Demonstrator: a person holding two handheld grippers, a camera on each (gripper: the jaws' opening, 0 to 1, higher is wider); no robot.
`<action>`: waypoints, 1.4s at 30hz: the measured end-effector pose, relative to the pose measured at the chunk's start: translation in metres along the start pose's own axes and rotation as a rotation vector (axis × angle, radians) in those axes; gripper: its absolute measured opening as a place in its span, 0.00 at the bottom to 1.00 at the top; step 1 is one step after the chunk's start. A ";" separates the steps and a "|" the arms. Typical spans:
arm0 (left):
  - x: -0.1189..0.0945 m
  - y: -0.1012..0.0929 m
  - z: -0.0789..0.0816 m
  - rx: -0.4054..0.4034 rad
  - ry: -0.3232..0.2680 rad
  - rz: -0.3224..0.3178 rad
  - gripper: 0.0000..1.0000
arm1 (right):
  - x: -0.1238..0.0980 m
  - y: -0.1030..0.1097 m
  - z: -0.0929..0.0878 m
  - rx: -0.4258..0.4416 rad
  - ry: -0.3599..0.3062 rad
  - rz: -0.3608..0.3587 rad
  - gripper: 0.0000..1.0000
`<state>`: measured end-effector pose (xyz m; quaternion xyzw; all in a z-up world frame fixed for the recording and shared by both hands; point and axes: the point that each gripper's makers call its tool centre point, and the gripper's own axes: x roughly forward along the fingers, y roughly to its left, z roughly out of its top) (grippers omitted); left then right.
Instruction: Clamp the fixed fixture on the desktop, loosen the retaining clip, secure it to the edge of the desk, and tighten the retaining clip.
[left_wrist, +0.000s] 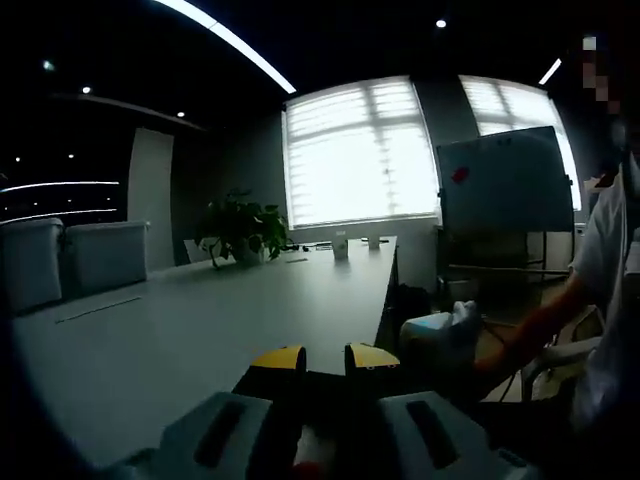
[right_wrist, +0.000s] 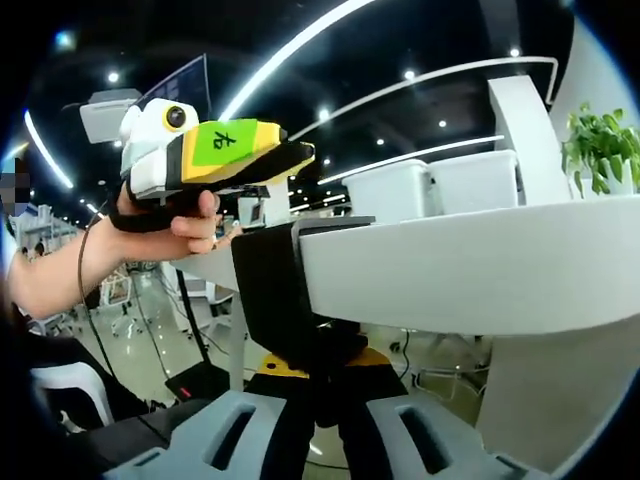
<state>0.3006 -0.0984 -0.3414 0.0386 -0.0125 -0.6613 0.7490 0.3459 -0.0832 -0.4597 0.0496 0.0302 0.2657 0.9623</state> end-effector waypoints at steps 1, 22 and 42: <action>-0.001 -0.002 0.000 0.000 -0.005 -0.001 0.16 | 0.000 0.000 0.000 0.001 -0.003 -0.002 0.06; -0.012 -0.049 -0.017 -0.032 -0.075 -0.045 0.16 | 0.000 -0.001 0.001 0.002 -0.022 -0.008 0.07; -0.007 -0.050 -0.042 -0.069 -0.075 -0.017 0.16 | -0.002 0.000 0.000 0.023 -0.045 -0.008 0.10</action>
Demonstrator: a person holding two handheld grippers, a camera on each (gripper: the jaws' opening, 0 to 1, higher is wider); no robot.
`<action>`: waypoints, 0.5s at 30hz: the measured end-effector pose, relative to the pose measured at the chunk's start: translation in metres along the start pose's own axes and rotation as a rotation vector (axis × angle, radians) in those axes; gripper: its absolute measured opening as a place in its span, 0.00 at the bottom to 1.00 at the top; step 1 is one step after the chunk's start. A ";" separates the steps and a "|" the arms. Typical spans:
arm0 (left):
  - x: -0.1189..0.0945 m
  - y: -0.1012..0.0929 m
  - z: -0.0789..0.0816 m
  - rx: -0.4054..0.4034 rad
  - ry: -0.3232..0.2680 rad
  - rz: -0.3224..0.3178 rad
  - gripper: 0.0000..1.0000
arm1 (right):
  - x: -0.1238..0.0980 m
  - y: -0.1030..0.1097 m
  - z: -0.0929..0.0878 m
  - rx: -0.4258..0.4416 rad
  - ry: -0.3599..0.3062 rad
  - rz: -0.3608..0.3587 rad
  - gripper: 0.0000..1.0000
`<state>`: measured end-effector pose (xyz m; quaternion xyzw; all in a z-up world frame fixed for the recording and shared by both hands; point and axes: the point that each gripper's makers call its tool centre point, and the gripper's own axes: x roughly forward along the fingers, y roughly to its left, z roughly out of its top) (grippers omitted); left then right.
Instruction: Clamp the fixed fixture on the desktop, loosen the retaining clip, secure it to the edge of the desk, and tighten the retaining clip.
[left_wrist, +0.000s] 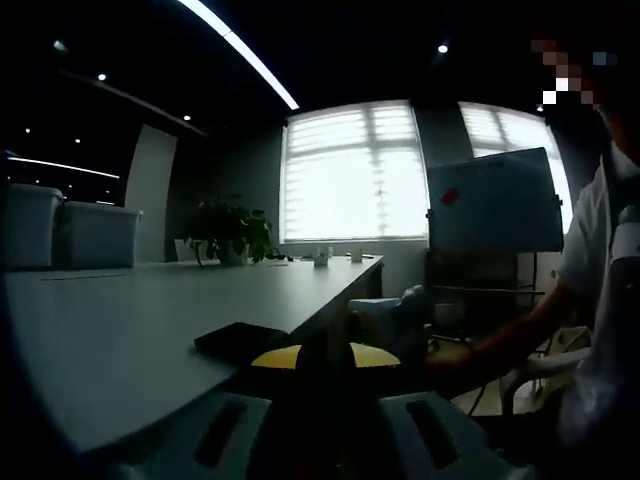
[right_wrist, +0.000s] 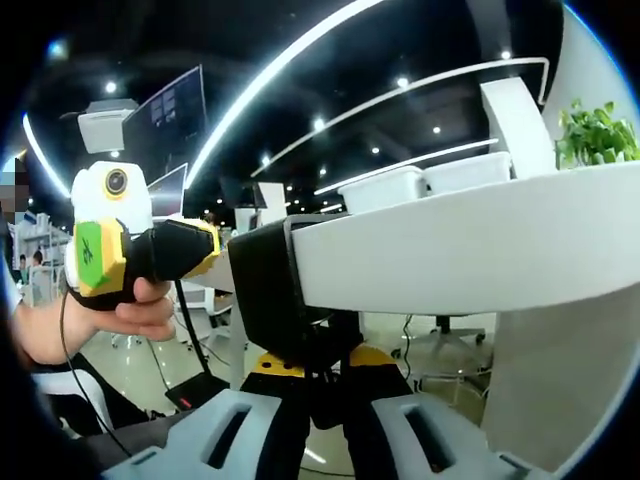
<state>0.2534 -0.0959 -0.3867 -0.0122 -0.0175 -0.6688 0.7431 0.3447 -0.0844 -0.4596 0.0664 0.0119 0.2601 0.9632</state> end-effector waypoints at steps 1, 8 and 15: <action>0.000 0.000 0.000 -0.001 0.000 0.002 0.16 | 0.000 0.000 0.000 0.000 -0.002 0.001 0.10; 0.004 0.008 -0.004 -0.022 -0.011 0.033 0.16 | -0.006 0.005 0.001 0.004 -0.025 0.033 0.15; 0.005 0.016 -0.013 -0.045 -0.006 0.050 0.16 | -0.011 0.002 0.002 -0.008 -0.041 0.024 0.16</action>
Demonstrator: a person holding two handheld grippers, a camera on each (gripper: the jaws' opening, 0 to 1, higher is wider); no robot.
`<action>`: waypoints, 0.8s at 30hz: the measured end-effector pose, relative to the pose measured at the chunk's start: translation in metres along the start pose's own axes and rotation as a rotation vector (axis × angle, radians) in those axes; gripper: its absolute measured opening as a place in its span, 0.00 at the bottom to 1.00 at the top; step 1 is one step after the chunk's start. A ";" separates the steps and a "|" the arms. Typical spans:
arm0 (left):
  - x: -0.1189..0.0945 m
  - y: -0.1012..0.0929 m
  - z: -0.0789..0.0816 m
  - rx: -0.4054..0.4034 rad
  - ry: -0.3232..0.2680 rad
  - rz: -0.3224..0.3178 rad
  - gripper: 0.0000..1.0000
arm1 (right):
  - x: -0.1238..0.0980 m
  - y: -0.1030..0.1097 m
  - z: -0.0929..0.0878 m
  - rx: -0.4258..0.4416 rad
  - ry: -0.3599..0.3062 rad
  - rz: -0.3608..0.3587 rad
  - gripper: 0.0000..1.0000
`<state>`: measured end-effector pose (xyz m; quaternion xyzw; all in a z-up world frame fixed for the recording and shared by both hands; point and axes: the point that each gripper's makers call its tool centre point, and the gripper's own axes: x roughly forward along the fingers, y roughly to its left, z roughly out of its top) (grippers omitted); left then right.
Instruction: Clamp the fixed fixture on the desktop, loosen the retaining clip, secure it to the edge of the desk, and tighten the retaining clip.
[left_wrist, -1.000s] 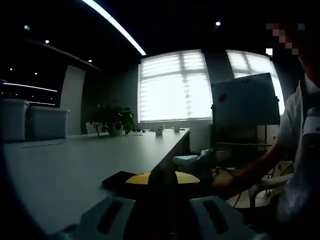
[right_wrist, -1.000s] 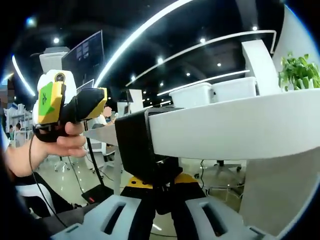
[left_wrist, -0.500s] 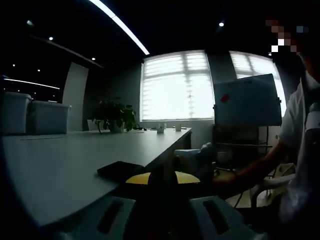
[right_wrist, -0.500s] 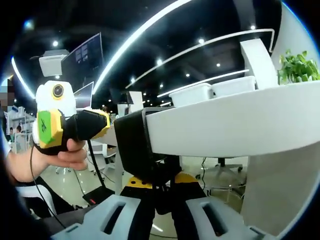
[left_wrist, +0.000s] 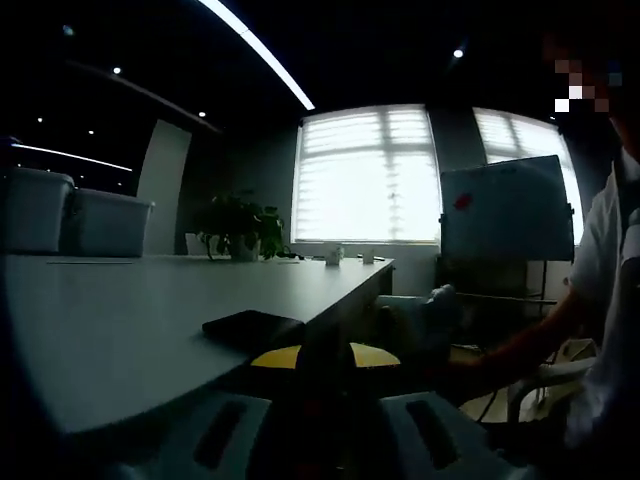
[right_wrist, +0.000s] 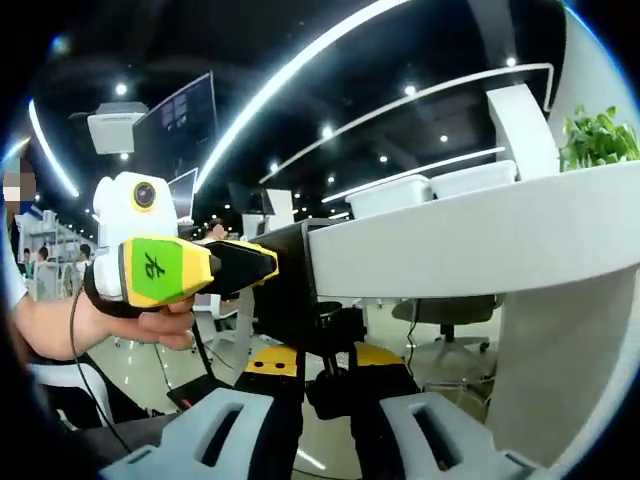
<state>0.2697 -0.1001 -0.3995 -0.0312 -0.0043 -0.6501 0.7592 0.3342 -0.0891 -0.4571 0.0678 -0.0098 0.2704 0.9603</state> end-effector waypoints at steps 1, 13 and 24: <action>-0.001 0.001 -0.002 -0.005 0.002 -0.002 0.16 | 0.000 0.000 0.000 0.005 -0.001 -0.002 0.16; -0.002 0.004 0.001 -0.011 -0.036 0.040 0.08 | -0.021 0.000 -0.012 -0.111 0.002 -0.076 0.17; 0.002 0.008 0.011 0.011 -0.109 0.083 0.01 | -0.029 0.000 -0.025 -0.173 -0.027 -0.098 0.19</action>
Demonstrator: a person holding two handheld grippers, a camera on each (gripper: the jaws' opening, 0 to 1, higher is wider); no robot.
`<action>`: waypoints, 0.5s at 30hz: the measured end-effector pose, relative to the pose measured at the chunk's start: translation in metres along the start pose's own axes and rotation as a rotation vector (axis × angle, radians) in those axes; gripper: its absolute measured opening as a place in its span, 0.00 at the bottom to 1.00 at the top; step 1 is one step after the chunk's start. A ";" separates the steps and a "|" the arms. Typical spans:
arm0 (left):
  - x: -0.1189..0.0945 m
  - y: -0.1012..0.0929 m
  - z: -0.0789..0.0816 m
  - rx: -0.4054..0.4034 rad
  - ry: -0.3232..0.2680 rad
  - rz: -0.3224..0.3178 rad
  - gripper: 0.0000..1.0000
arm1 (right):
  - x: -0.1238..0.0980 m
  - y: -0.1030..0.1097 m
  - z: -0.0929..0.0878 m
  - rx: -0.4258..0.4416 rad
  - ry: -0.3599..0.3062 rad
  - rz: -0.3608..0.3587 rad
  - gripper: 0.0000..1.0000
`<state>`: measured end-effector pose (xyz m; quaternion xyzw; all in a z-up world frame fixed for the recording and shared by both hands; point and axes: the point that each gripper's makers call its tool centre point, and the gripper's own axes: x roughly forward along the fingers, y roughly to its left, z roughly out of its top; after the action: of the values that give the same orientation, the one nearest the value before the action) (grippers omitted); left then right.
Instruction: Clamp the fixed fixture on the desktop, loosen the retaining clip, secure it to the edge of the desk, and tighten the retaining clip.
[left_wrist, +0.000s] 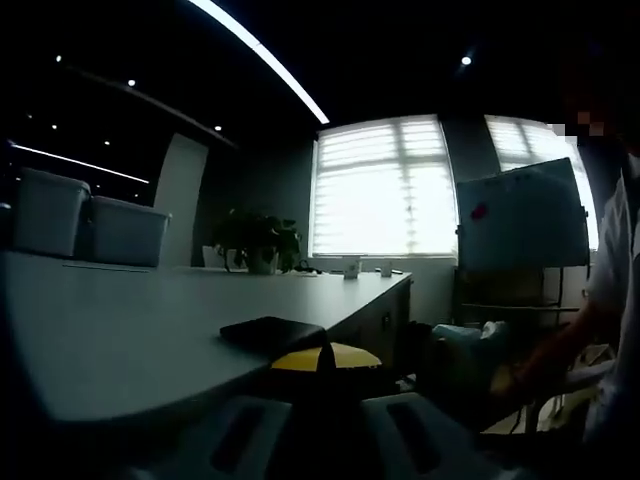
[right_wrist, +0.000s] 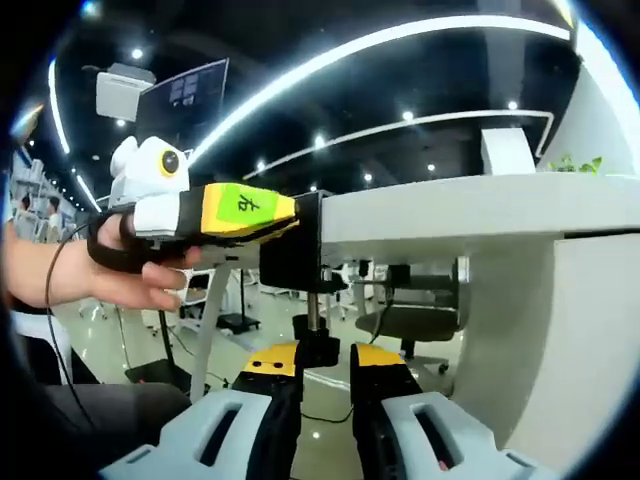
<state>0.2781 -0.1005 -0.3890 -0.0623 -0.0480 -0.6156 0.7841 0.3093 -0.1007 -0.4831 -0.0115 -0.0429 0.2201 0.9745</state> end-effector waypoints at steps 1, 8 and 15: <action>0.000 0.000 0.002 -0.002 -0.004 0.003 0.01 | 0.001 0.003 -0.005 -0.048 0.020 0.007 0.20; 0.002 0.001 0.005 0.013 -0.009 0.008 0.01 | 0.003 0.014 -0.001 -0.103 0.004 -0.022 0.28; 0.003 0.001 0.001 0.031 -0.005 0.016 0.01 | 0.007 0.007 0.013 -0.093 -0.032 -0.144 0.27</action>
<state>0.2797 -0.1031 -0.3881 -0.0522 -0.0588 -0.6083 0.7898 0.3114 -0.0919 -0.4699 -0.0501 -0.0695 0.1474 0.9854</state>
